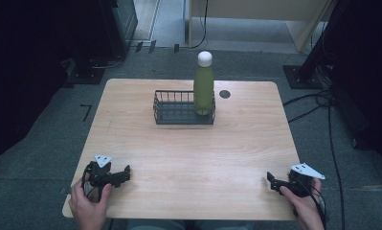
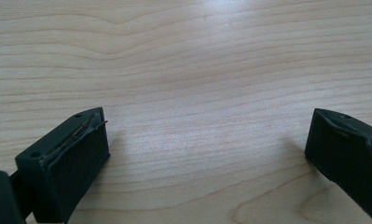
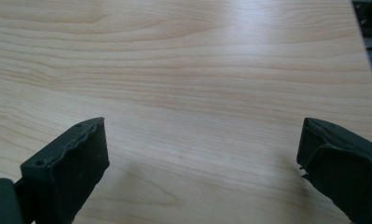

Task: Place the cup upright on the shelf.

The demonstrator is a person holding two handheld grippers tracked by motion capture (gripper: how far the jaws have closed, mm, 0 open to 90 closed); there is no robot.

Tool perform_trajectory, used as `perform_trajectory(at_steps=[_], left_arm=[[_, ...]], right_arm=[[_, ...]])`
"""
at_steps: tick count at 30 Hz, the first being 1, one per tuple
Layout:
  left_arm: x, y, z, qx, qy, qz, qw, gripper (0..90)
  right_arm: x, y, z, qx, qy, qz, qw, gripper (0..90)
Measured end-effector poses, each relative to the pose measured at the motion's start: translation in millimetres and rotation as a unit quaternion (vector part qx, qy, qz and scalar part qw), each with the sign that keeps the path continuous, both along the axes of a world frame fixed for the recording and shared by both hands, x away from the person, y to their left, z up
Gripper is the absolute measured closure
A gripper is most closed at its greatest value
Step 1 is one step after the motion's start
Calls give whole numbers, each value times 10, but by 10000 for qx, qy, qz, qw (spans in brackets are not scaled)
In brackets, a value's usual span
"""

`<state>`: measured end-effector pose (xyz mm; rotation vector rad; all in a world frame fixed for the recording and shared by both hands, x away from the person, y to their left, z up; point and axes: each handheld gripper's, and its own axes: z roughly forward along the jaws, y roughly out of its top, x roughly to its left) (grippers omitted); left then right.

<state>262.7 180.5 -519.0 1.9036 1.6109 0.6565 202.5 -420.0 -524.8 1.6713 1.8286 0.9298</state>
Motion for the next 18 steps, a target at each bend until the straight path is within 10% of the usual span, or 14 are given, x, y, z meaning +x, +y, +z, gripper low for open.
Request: perform_trajectory(at_steps=[18], left_arm=[[-1, 1, -1, 3, 0, -4, 10000, 0]], right_arm=[[-123, -188, -26, -347, 268, -321, 9985, 30]])
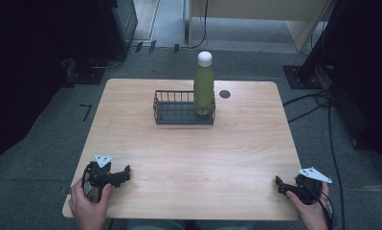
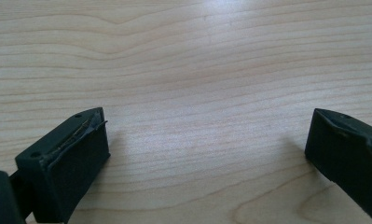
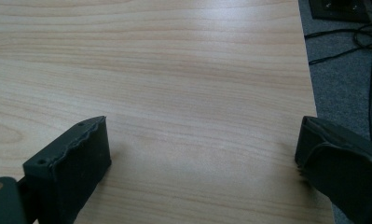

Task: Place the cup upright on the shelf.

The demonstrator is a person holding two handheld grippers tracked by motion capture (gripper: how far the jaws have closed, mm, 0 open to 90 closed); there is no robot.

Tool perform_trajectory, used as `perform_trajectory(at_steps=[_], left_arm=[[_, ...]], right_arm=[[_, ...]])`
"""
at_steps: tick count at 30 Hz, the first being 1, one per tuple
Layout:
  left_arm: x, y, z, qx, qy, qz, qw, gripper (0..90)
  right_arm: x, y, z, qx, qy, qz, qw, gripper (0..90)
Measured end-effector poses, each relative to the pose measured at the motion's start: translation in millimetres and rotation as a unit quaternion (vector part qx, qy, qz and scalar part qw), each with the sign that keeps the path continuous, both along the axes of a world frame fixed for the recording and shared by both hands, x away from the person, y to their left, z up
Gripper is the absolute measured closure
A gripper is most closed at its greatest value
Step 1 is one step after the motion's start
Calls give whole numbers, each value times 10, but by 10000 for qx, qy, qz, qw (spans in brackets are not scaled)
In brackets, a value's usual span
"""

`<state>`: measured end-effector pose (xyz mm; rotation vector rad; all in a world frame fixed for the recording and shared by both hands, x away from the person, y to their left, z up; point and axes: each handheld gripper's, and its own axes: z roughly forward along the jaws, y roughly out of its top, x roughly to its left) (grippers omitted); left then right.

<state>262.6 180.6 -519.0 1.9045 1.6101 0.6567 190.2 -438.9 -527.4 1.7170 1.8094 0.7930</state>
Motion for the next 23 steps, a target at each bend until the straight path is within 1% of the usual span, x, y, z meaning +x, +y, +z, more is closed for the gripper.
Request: perform_trajectory(at_steps=[2, 23], left_arm=[[0, 0, 0, 0, 0, 0, 10000, 0], [2, -2, 0, 1, 3, 2, 10000, 0]], right_arm=[[-6, -3, 0, 11, -3, 35, 10000, 32], [-6, -2, 0, 8, -2, 34, 10000, 31]])
